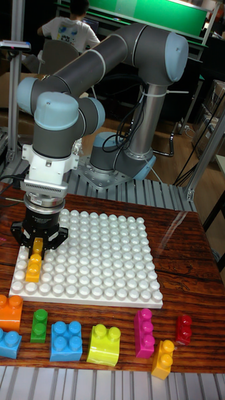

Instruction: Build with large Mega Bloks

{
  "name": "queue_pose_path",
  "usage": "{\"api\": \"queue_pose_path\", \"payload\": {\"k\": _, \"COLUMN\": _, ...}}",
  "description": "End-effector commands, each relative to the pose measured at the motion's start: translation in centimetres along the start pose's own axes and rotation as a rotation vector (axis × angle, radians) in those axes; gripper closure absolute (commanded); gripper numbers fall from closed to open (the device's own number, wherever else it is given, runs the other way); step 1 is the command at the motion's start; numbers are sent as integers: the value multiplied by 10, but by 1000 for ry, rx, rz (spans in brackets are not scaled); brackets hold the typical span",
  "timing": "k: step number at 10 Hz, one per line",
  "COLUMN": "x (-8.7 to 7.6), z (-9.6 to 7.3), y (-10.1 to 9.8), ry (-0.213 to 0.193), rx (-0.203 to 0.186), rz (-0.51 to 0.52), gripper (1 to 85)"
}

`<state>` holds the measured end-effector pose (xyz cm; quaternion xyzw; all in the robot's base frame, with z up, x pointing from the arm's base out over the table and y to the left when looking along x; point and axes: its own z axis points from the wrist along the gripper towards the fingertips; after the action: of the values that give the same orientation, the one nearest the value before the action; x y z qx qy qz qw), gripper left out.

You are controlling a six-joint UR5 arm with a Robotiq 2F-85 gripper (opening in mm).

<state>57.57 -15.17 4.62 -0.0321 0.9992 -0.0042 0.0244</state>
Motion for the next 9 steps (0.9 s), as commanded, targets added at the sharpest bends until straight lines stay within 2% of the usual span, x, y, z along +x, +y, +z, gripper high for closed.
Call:
{"api": "queue_pose_path", "payload": {"k": 1, "x": -4, "z": 8, "y": -3, "ry": -25, "rx": -14, "rz": 1, "gripper": 847}}
{"api": "queue_pose_path", "payload": {"k": 6, "x": -5, "z": 10, "y": -3, "ry": -31, "rx": -19, "rz": 0, "gripper": 847}}
{"api": "queue_pose_path", "payload": {"k": 7, "x": -3, "z": 10, "y": 1, "ry": -24, "rx": -34, "rz": -1, "gripper": 833}}
{"api": "queue_pose_path", "payload": {"k": 8, "x": -3, "z": 9, "y": 6, "ry": -24, "rx": -53, "rz": -17, "gripper": 730}}
{"api": "queue_pose_path", "payload": {"k": 9, "x": -5, "z": 8, "y": 8, "ry": -26, "rx": -69, "rz": -33, "gripper": 707}}
